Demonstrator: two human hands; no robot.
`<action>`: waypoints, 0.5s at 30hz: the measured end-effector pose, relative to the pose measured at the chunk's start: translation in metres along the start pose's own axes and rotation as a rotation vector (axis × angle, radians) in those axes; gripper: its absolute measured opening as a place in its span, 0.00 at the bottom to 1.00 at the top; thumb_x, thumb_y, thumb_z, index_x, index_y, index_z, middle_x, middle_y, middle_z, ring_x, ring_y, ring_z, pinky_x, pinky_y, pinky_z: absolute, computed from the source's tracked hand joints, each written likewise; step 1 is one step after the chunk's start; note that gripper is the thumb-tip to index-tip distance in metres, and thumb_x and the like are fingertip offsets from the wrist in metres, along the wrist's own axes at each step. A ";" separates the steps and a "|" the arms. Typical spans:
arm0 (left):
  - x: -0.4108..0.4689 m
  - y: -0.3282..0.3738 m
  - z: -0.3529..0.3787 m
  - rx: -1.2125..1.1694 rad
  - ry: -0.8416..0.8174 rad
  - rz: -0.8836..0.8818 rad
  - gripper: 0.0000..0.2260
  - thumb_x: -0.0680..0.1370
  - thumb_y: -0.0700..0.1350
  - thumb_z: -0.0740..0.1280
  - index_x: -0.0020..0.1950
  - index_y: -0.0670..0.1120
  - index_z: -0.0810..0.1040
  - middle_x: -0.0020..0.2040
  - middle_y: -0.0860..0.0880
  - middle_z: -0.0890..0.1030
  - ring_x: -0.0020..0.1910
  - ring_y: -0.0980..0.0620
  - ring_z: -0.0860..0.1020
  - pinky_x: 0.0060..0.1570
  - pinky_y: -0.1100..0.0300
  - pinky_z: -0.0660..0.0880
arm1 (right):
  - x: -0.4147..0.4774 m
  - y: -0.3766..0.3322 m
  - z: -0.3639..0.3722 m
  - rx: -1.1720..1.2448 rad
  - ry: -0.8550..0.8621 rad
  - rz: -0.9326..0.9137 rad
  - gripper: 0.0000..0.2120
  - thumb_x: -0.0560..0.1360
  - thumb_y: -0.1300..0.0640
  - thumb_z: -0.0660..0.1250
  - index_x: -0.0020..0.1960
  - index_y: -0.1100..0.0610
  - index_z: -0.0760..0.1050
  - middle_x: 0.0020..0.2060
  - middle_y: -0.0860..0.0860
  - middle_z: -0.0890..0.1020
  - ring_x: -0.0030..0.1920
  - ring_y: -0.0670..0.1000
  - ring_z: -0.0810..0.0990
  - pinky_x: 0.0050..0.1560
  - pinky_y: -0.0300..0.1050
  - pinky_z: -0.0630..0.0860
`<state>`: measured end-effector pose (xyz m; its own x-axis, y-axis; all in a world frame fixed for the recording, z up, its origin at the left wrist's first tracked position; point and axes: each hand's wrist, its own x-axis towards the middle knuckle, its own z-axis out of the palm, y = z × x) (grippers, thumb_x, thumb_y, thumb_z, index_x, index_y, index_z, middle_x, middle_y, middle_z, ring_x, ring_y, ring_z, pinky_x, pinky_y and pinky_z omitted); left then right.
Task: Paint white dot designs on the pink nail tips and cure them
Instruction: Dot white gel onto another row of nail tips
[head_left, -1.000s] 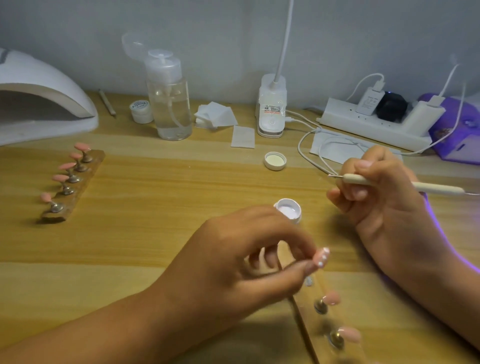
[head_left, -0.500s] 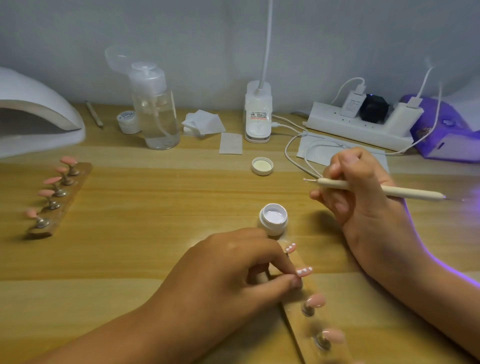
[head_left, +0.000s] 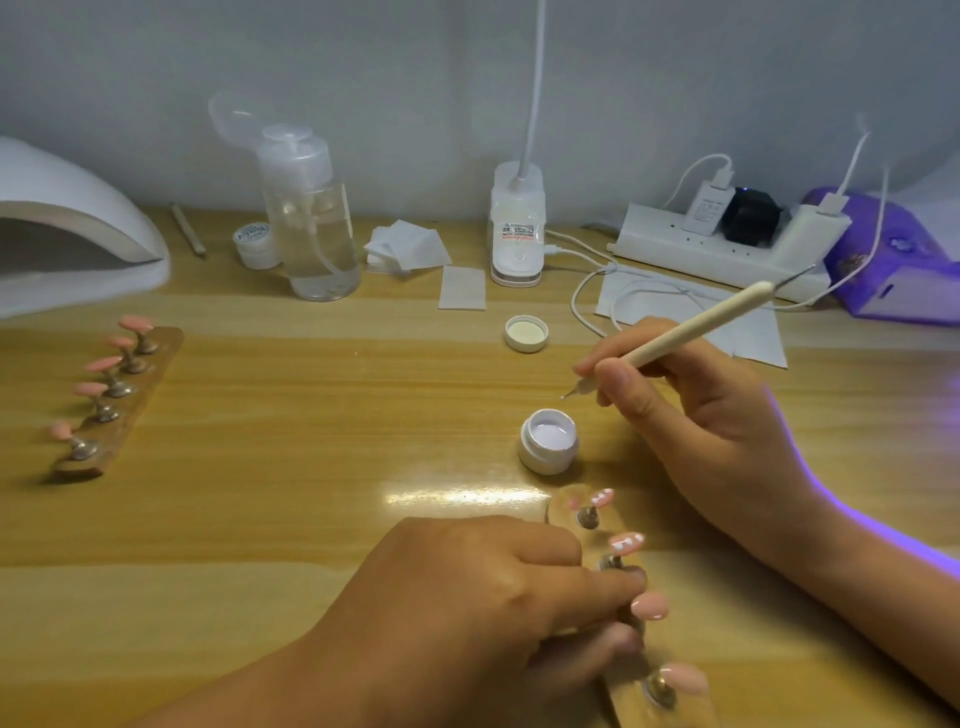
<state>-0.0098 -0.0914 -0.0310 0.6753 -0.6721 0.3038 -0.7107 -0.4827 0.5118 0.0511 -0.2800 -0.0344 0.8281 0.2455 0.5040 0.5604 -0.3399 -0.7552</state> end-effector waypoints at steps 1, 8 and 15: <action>0.000 -0.002 0.002 0.012 0.009 0.004 0.08 0.76 0.56 0.65 0.44 0.59 0.84 0.36 0.53 0.75 0.32 0.61 0.73 0.26 0.76 0.61 | 0.000 0.001 0.000 -0.021 -0.012 0.007 0.06 0.77 0.54 0.63 0.51 0.52 0.77 0.44 0.46 0.81 0.44 0.51 0.78 0.47 0.40 0.74; 0.000 -0.001 0.009 0.143 0.163 0.111 0.09 0.76 0.56 0.65 0.45 0.60 0.85 0.33 0.57 0.76 0.32 0.59 0.72 0.28 0.70 0.61 | -0.001 0.000 0.002 -0.038 -0.036 -0.003 0.02 0.77 0.52 0.65 0.49 0.49 0.75 0.43 0.44 0.79 0.42 0.49 0.77 0.46 0.35 0.72; 0.002 -0.006 -0.001 -0.357 0.255 0.072 0.06 0.77 0.46 0.68 0.50 0.51 0.85 0.37 0.60 0.75 0.35 0.66 0.72 0.40 0.75 0.67 | 0.000 0.000 0.002 -0.102 -0.101 -0.114 0.04 0.77 0.54 0.63 0.48 0.53 0.74 0.41 0.49 0.78 0.41 0.49 0.76 0.44 0.38 0.73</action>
<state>-0.0039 -0.0895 -0.0329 0.6856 -0.5153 0.5142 -0.6751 -0.1860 0.7139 0.0507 -0.2780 -0.0355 0.7567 0.3757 0.5350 0.6530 -0.3941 -0.6467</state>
